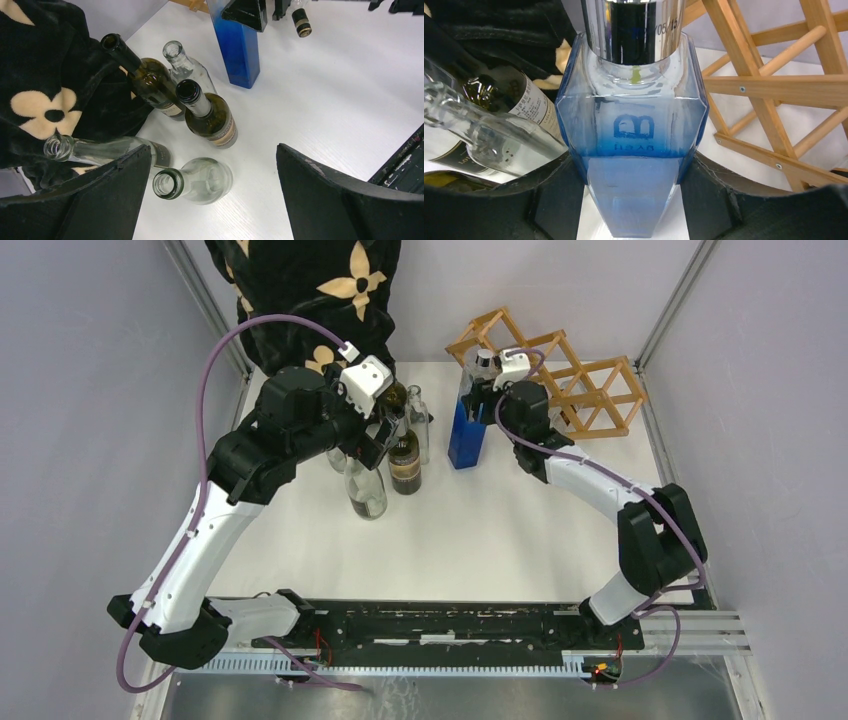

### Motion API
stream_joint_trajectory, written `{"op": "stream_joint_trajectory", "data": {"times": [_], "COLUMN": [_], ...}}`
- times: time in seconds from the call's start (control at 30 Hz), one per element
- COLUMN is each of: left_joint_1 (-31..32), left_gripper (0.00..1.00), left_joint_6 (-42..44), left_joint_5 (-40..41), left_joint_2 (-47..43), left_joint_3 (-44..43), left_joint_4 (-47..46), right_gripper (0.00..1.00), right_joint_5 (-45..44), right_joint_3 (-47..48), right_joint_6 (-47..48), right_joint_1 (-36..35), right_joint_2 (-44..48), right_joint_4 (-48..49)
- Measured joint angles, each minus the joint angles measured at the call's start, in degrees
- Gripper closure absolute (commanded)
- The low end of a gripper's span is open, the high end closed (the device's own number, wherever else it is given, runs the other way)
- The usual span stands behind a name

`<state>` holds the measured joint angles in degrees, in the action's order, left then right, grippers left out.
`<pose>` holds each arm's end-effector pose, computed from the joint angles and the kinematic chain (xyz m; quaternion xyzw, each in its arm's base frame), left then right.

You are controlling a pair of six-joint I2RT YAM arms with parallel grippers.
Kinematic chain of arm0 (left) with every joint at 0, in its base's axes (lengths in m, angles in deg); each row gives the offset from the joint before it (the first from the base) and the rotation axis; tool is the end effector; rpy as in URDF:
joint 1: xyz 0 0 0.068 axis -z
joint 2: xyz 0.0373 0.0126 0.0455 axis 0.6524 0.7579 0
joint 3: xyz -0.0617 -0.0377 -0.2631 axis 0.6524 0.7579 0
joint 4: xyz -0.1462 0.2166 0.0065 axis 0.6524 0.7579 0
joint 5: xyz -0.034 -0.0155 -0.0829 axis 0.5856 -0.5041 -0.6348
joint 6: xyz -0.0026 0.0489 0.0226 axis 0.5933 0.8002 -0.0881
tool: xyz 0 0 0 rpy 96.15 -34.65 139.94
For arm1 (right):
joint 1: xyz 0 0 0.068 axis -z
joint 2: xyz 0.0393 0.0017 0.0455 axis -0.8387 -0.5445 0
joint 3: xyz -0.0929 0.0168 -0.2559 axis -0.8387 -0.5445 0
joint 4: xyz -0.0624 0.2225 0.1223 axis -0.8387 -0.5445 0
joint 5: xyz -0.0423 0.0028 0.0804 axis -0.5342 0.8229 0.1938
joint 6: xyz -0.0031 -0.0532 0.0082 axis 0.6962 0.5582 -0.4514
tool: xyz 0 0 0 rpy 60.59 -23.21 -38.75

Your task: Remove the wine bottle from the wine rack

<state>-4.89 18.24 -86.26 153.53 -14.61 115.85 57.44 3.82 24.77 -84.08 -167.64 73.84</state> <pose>0.1748 -0.1284 0.4748 0.3621 0.7573 -0.1256 0.5289 0.3413 0.1708 0.3001 -0.0595 0.7699 0.1898 0.6063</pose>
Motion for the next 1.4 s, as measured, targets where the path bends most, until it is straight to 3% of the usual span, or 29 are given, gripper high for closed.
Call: {"op": "stream_joint_trajectory", "data": {"times": [0.27, 0.4, 0.53, 0.6, 0.77, 0.9, 1.4], "left_joint_1": [0.0, 0.0, 0.0, 0.0, 0.0, 0.0, 0.0], "left_gripper": [0.00, 0.00, 0.00, 0.00, 0.00, 0.00, 0.00], "left_joint_6": [0.0, 0.0, 0.0, 0.0, 0.0, 0.0, 0.0], "left_joint_5": [-0.3, -0.3, -0.3, -0.3, -0.3, -0.3, -0.4], "left_joint_2": [0.0, 0.0, 0.0, 0.0, 0.0, 0.0, 0.0], "left_joint_3": [0.0, 0.0, 0.0, 0.0, 0.0, 0.0, -0.7], "left_joint_4": [0.0, 0.0, 0.0, 0.0, 0.0, 0.0, 0.3], "right_gripper": [1.00, 0.99, 0.73, 0.53, 0.31, 0.02, 0.02], "right_joint_5": [0.0, 0.2, 0.8, 1.3, 2.1, 2.6, 2.2], "right_joint_3": [-11.1, -11.8, -12.3, -12.8, -13.9, -13.9, -13.9], "right_joint_6": [3.3, 6.4, 8.8, 9.5, 10.4, 10.4, 8.5], "right_joint_1": [-1.5, -2.8, -3.4, -3.6, -3.6, -3.6, -3.6], "right_joint_2": [-0.1, -1.2, -1.3, -1.3, -0.9, -0.7, 13.9], "right_joint_4": [20.8, 24.3, 25.1, 26.0, 27.3, 27.0, 16.7]}}
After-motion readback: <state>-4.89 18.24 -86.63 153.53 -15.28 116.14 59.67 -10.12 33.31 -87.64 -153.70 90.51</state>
